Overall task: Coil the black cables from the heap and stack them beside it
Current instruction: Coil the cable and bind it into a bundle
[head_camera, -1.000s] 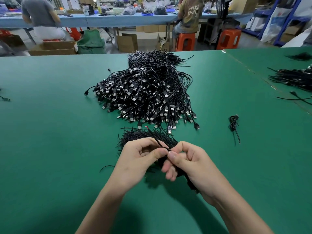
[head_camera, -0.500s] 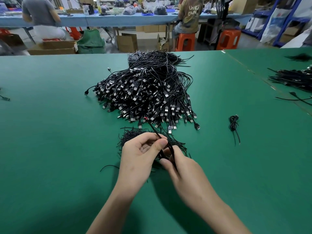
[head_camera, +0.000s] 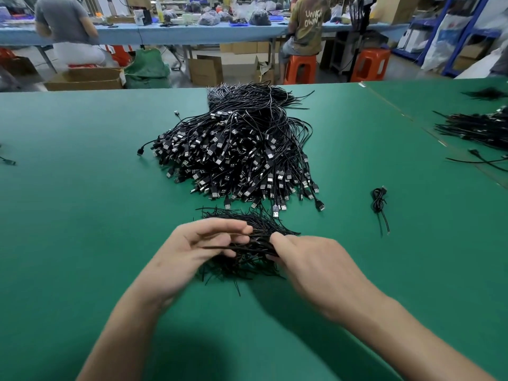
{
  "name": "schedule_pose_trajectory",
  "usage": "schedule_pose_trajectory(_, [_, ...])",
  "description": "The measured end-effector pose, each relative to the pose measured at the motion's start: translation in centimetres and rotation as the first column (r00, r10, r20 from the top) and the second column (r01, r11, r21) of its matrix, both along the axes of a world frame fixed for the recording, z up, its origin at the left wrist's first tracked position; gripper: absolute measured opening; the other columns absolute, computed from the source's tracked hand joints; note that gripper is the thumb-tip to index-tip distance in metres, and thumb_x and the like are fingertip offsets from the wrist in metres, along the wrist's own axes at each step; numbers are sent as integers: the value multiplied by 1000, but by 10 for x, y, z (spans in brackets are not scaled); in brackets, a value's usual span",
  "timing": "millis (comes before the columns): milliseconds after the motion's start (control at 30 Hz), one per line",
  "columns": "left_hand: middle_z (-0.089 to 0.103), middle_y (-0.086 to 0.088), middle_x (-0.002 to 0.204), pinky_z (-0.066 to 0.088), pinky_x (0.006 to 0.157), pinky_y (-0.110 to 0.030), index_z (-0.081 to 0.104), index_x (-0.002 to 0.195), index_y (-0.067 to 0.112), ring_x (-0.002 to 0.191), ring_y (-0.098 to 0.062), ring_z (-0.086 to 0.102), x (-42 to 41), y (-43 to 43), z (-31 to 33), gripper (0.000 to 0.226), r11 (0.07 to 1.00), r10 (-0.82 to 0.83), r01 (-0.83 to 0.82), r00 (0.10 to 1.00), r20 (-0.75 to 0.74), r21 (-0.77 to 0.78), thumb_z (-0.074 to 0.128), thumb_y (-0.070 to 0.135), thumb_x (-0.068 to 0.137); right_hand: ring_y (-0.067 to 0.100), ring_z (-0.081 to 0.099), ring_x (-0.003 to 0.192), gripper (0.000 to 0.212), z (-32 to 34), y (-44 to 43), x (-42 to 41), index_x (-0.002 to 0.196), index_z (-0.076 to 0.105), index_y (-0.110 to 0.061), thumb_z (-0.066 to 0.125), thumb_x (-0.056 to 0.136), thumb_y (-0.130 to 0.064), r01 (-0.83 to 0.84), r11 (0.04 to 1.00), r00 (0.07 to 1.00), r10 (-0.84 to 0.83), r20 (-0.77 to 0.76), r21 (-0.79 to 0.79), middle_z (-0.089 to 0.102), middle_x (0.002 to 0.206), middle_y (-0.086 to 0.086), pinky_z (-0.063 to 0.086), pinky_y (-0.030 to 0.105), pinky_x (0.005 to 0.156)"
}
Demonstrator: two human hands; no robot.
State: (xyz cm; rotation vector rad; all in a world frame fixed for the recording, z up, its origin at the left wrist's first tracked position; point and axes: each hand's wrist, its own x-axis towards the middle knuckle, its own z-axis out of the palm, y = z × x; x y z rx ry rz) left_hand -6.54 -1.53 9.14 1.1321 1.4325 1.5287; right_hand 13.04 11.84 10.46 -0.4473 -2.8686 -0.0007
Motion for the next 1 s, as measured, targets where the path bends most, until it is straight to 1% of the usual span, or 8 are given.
schedule_pose_trajectory(167, [79, -14, 102, 61, 73, -31, 76, 104, 6, 88, -27, 77, 2, 16, 19, 60, 836, -355, 320, 935, 3, -446, 35, 51, 103, 21, 53, 53, 7, 12, 9, -11, 82, 53, -21, 54, 80, -14, -189, 962, 981, 178, 73, 196, 53, 65, -3, 29, 30, 45])
schedule_pose_trajectory(233, [78, -6, 84, 58, 65, -30, 70, 91, 13, 71, -22, 73, 10, 22, 27, 53, 771, -482, 404, 875, -36, -492, 36, 53, 102, 18, 55, 53, 21, 13, 13, -16, 83, 60, -22, 40, 85, -19, -241, 940, 969, 218, 120, 242, 55, 65, -4, 31, 29, 45])
schedule_pose_trajectory(333, [62, 7, 60, 47, 60, -27, 56, 84, 13, 55, -10, 55, 18, 30, 28, 46, 754, -532, 341, 818, -218, -561, 40, 51, 103, 19, 63, 70, 31, 10, 19, -21, 96, 57, -21, 26, 94, -19, -315, 908, 929, 235, 287, 275, 62, 83, -3, 38, 31, 54])
schedule_pose_trajectory(433, [50, 8, 71, 42, 64, -30, 52, 83, 15, 60, -10, 45, 22, 34, 22, 38, 785, -477, 258, 831, -285, -563, 40, 40, 109, 26, 65, 88, 42, 14, 25, -23, 106, 50, -17, 9, 94, -17, -338, 919, 910, 264, 319, 203, 63, 100, 3, 45, 37, 67])
schedule_pose_trajectory(567, [53, 10, 73, 47, 69, -32, 69, 90, 23, 64, -10, 50, 27, 36, 13, 40, 808, -443, 163, 802, -401, -566, 39, 41, 110, 27, 58, 104, 20, 19, 36, -25, 110, 47, -16, 28, 105, -19, -335, 938, 868, 270, 416, 90, 60, 111, 4, 46, 40, 80])
schedule_pose_trajectory(733, [58, 9, 76, 43, 70, -28, 53, 78, 38, 69, -4, 49, 30, 34, -3, 37, 867, -404, 69, 678, -614, -494, 37, 46, 110, 25, 55, 104, 15, 18, 37, -26, 106, 44, -17, 30, 107, -22, -305, 952, 852, 254, 458, 39, 57, 108, 4, 41, 38, 78])
schedule_pose_trajectory(900, [49, 10, 67, 42, 65, -39, 45, 75, 29, 61, -8, 41, 26, 30, -19, 38, 943, -172, -56, 760, -626, -328, 40, 46, 109, 16, 52, 119, 56, 13, 52, -17, 133, 47, -21, 50, 95, -61, -101, 994, 966, 91, 243, 31, 56, 125, -4, 40, 34, 97])
schedule_pose_trajectory(1000, [45, 15, 65, 38, 60, -28, 43, 77, 22, 61, -6, 39, 31, 26, -30, 41, 969, 55, -163, 876, -479, -187, 37, 45, 111, 4, 57, 104, 55, 3, 48, -2, 139, 52, -28, 46, 95, -61, 150, 925, 963, -216, -160, -348, 61, 111, -17, 46, 29, 89])
